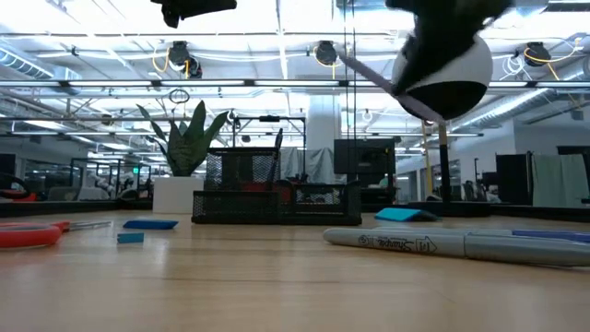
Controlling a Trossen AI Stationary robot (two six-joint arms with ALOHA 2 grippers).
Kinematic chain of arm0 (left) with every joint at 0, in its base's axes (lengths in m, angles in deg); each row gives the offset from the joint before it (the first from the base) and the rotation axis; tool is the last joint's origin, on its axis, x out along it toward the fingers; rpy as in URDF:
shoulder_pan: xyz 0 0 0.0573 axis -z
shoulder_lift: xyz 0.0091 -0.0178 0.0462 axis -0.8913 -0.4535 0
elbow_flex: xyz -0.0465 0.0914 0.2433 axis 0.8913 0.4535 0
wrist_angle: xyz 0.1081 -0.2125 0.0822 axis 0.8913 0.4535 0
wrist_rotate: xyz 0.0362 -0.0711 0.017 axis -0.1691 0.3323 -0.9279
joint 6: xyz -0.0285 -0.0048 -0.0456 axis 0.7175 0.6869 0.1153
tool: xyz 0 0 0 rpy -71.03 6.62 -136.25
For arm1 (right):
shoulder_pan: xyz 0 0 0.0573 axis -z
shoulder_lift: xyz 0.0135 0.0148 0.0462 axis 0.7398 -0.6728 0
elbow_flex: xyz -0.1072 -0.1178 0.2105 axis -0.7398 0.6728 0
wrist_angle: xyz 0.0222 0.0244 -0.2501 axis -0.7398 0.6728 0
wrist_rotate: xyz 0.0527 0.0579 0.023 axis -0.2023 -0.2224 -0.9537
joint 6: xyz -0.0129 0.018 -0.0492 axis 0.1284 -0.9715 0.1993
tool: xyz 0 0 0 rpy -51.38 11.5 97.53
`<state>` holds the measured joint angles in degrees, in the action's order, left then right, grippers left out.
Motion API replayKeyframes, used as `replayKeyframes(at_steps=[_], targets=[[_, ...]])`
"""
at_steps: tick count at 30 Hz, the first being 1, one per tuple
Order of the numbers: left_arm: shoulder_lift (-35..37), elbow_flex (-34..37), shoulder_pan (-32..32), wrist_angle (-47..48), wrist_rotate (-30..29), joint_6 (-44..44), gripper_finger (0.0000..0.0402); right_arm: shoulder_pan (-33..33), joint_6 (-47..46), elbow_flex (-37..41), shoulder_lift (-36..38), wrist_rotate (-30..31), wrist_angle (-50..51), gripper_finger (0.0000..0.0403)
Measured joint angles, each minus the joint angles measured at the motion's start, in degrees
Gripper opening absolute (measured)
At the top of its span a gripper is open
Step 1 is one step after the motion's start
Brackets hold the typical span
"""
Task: Pick and place office supplies into organizer
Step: Put the purple pen into the black desk organizer
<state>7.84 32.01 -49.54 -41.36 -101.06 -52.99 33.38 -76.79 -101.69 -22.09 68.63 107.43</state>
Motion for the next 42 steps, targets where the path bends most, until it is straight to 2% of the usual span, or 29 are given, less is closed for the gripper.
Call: replayKeyframes(at_steps=[2,4,9,16,19,27,31,38,42], targets=[[0.0,0.0,0.0,0.0,0.0,0.2,0.0200,0.2,4.4,1.6,1.7,4.2,-6.8,0.0019],[0.0,0.0,0.0,0.0,0.0,0.2,0.0200,0.9,9.9,4.3,2.8,4.8,-18.7,0.0019],[0.0,0.0,0.0,-0.2,2.1,0.5,0.0200,4.5,20.0,11.9,3.1,-5.0,-46.8,0.0019],[0.0,0.0,0.0,-5.1,10.5,1.1,0.0200,10.3,20.1,16.9,-0.8,-17.7,-70.8,0.0019],[-0.8,0.0,0.0,-7.3,12.4,0.3,0.0200,11.6,18.8,17.0,-3.4,-21.4,-74.9,0.0019],[-7.6,0.0,0.0,-16.9,12.6,-4.4,0.0200,12.9,16.5,17.0,-9.2,-25.1,-79.9,0.0019],[-10.0,0.0,-0.2,-20.3,12.7,-5.5,0.0200,12.9,16.8,17.0,-9.4,-25.3,-79.9,0.0019],[-12.1,0.0,-3.0,-20.7,12.9,-4.2,0.0200,12.9,17.2,17.0,-9.4,-27.9,-82.4,0.0019],[-14.0,0.0,-4.9,-22.7,16.8,-2.4,0.0200,12.9,17.3,17.0,-9.4,-27.8,-82.4,0.0019]])
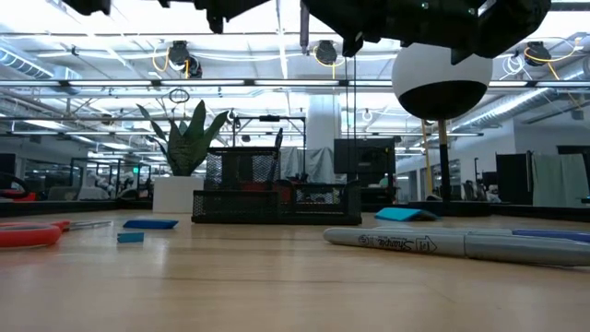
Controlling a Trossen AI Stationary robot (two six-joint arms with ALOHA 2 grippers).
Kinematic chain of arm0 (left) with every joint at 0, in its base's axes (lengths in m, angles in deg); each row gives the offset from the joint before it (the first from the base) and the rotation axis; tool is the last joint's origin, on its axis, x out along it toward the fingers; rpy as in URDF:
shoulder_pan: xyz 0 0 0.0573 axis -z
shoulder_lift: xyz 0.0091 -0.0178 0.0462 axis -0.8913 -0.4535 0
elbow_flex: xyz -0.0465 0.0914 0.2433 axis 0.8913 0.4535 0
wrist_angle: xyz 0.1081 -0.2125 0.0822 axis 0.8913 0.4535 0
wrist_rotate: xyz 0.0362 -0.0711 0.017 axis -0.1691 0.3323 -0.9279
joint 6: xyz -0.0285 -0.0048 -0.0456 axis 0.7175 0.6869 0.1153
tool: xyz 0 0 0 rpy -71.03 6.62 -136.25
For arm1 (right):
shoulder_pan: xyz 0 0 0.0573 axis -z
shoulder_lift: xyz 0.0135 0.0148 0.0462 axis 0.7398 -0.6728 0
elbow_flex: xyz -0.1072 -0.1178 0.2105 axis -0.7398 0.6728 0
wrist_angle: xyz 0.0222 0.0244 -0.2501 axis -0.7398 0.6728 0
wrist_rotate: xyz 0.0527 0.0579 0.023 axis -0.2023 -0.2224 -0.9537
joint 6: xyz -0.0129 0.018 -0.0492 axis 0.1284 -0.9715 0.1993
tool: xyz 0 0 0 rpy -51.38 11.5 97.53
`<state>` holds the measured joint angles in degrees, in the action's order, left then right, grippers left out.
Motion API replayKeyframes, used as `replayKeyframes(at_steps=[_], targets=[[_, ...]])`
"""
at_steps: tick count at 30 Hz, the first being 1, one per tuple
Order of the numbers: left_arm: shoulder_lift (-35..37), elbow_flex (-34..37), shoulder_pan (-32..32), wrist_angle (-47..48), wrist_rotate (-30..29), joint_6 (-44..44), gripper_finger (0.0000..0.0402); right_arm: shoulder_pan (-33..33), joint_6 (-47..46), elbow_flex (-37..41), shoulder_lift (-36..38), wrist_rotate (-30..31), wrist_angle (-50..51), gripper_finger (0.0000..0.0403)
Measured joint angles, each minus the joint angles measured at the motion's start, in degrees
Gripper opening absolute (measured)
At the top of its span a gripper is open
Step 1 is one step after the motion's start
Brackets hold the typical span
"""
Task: Pick and place office supplies into organizer
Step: Put the purple pen into the black desk organizer
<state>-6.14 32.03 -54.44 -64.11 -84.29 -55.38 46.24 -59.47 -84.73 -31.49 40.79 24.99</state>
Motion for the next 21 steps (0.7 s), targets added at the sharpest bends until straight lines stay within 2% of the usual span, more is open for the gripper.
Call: replayKeyframes(at_steps=[4,19,21], targets=[[-2.1,0.0,-0.7,-4.8,3.4,1.0,0.0200,0.0,0.1,0.0,0.0,0.0,0.3,0.0019],[-4.2,0.0,-1.0,-8.0,3.6,1.3,0.0200,0.0,0.2,0.0,0.0,0.0,0.3,0.0019],[-5.4,-0.2,-1.0,-11.0,4.4,1.6,0.0200,0.0,0.2,0.0,0.0,0.1,0.2,0.0019]])
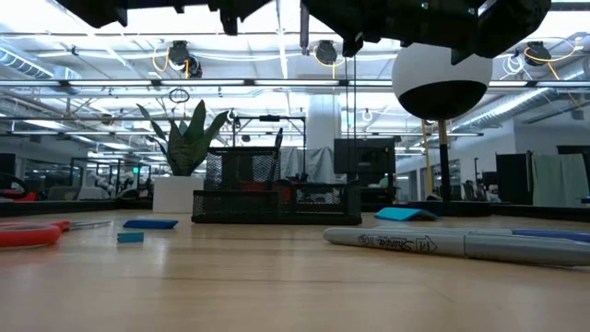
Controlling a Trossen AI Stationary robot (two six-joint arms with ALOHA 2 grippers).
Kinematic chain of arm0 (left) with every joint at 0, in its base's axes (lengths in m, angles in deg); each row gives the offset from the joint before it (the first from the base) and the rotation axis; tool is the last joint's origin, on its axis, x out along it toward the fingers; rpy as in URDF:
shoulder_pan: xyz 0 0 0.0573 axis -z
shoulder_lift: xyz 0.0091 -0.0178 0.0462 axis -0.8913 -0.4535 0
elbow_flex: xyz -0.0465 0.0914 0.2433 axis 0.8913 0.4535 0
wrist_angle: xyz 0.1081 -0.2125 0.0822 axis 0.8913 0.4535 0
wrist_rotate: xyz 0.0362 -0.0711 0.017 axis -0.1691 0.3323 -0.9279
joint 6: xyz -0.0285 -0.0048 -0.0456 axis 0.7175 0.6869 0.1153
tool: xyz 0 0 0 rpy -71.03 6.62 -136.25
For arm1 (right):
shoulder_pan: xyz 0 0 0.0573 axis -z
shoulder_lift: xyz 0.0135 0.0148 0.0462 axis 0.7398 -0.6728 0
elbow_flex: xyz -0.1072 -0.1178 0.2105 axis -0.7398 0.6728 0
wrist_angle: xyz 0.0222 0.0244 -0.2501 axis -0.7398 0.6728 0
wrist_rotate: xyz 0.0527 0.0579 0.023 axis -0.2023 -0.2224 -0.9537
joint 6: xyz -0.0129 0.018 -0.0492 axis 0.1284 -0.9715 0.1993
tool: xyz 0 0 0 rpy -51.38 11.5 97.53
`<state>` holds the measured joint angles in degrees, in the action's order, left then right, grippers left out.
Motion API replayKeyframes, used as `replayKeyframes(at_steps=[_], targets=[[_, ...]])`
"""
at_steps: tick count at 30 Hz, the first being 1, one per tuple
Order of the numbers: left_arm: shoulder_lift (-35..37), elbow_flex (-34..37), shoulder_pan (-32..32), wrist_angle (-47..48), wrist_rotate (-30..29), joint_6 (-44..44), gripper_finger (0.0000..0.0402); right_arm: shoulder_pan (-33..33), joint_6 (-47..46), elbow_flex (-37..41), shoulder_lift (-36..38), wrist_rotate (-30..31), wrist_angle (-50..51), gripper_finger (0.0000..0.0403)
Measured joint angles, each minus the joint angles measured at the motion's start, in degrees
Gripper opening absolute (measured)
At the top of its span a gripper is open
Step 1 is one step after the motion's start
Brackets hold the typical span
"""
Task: Pick and place office supplies into organizer
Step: Put the purple pen into the black desk organizer
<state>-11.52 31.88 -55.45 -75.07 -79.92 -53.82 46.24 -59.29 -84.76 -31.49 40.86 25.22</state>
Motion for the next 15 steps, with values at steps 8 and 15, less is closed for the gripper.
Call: replayKeyframes(at_steps=[8,15], targets=[[-4.5,-4.6,-0.3,0.4,1.3,-0.2,0.0200,0.0,0.0,0.0,0.0,0.0,-0.2,0.0019],[-10.0,-10.2,-0.3,3.8,2.4,-1.7,0.0200,0.0,0.0,0.0,0.0,0.0,0.1,0.0019]])
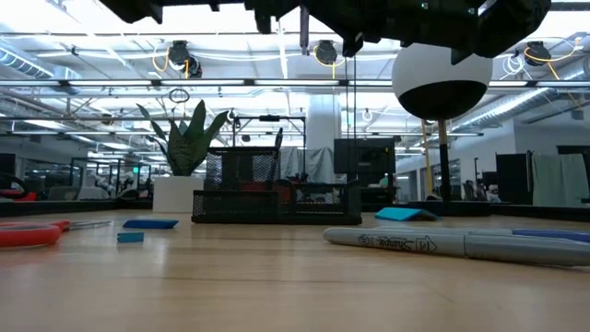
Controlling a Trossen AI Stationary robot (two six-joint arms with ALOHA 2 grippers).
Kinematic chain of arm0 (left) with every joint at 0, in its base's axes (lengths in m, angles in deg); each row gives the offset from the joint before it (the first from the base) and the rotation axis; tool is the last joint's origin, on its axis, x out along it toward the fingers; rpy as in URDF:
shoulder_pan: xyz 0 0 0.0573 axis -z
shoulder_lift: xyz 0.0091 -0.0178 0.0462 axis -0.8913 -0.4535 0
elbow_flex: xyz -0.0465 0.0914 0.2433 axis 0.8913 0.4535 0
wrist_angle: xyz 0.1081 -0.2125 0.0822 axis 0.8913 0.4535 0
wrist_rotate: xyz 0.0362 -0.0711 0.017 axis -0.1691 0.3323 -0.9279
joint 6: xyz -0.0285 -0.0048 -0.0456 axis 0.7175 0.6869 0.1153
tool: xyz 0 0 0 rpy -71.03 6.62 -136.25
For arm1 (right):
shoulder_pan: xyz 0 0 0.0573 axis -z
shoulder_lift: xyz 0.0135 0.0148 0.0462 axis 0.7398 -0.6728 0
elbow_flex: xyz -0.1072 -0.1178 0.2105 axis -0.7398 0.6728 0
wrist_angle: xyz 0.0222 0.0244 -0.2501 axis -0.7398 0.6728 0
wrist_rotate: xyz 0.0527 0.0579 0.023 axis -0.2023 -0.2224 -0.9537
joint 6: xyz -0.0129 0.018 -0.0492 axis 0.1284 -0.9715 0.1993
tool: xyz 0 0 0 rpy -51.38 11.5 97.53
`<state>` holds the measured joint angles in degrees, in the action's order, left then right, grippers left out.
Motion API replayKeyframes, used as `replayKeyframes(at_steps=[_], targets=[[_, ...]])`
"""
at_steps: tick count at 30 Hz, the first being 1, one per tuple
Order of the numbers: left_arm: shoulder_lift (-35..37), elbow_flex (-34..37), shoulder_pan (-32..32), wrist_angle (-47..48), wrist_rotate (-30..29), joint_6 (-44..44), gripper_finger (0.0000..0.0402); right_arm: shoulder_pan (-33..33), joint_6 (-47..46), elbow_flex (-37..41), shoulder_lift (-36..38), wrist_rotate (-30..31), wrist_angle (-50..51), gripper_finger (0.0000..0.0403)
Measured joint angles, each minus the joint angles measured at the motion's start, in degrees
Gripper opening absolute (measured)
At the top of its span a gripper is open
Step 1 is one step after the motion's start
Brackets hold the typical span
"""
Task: Pick and place office supplies into organizer
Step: Put the purple pen into the black desk organizer
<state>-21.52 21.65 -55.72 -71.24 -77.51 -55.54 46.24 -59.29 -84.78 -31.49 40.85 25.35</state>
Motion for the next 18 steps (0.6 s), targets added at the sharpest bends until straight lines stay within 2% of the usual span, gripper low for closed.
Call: replayKeyframes(at_steps=[4,7,18], targets=[[-0.5,-0.7,0.0,1.1,-1.0,-0.6,0.0199,0.0,0.0,0.0,0.0,-0.1,0.1,0.0019],[0.3,-0.6,0.3,2.0,-1.0,-1.6,0.0183,0.0,0.0,0.0,0.0,-0.1,0.1,0.0019],[1.7,-0.6,1.0,3.1,-1.6,-3.8,0.0055,0.0,0.0,0.0,0.0,-0.4,0.2,0.0019]])
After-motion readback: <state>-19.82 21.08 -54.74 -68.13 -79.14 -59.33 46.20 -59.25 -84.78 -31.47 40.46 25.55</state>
